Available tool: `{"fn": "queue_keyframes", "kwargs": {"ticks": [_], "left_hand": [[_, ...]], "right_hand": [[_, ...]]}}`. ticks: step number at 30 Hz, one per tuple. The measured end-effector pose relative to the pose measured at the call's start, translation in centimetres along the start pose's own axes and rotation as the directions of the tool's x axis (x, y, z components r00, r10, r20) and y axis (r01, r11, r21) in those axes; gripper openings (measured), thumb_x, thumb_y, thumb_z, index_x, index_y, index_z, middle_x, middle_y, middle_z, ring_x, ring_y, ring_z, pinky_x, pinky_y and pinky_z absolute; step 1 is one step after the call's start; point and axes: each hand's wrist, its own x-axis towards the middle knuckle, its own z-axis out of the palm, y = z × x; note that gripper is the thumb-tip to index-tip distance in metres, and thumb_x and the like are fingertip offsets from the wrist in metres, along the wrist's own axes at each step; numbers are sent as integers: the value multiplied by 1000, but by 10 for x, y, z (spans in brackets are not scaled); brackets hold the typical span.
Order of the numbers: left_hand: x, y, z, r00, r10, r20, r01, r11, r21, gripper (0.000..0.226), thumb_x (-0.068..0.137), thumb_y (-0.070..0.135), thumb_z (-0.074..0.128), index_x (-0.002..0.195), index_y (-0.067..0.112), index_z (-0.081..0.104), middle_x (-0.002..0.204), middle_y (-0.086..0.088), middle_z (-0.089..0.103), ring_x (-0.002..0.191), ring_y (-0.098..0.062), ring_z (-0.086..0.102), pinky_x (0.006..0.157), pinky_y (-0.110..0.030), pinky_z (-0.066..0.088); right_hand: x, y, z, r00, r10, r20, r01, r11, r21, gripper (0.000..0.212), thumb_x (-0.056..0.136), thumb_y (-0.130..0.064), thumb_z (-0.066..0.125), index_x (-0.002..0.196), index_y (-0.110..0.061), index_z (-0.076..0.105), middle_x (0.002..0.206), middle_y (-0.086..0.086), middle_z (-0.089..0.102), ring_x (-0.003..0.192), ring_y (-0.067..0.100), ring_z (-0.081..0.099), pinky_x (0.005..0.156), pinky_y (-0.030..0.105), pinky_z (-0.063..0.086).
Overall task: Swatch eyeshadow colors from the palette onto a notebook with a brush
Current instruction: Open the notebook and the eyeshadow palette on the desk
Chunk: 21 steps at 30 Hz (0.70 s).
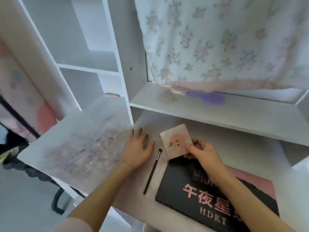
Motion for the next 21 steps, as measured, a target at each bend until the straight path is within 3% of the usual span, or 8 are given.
{"fn": "queue_keyframes", "kwargs": {"ticks": [3,5,8,11,13,17,21], "left_hand": [[-3,11,-24,981,60,-185,-68,997,-36,44,91,34,49,130,13,47,149,-6,29,141,-23,11,112,-31,11],[-15,23,-36,958,110,-263,-153,977,-149,42,90,33,52,128,16,49,143,-3,39,133,-17,31,107,-23,24],[-41,43,-43,960,166,-225,-248,878,-410,45,85,31,60,126,30,43,127,9,48,105,3,48,81,-4,40],[-61,51,-38,952,261,-157,-305,799,-518,53,79,26,68,116,47,36,113,21,51,98,9,52,75,-10,48],[-68,49,-33,945,270,-182,-326,761,-560,56,78,18,70,116,46,40,108,19,55,96,8,54,76,-14,50],[-71,36,-27,975,178,-132,-217,632,-744,48,79,6,66,116,33,52,99,0,65,90,-8,64,71,-22,53],[-65,20,-30,982,146,119,24,529,-849,34,82,7,61,110,27,62,101,0,69,92,-12,65,71,-29,56]], "right_hand": [[-7,-6,3,998,45,-38,-38,987,159,11,91,-11,51,100,-11,58,92,6,68,80,18,67,70,26,54],[-15,-13,5,997,76,-24,-64,943,325,9,91,-8,49,96,-11,57,95,10,68,86,24,67,73,29,56],[-29,-20,12,995,93,35,-98,855,509,12,90,-8,51,100,-11,55,97,11,69,84,23,69,66,27,55],[-40,-20,20,990,68,123,-123,843,523,19,89,-10,53,107,-8,55,93,7,72,84,22,69,63,23,54],[-45,-17,24,984,56,168,-128,877,462,19,89,-12,54,107,-10,55,91,2,73,85,20,69,63,22,54],[-46,-9,24,991,28,131,-77,919,386,17,91,-19,51,107,-15,56,93,2,72,86,19,69,65,25,53],[-40,-9,20,999,-21,50,4,945,326,21,96,-24,41,110,-22,56,97,10,69,82,20,68,63,27,53]]}}
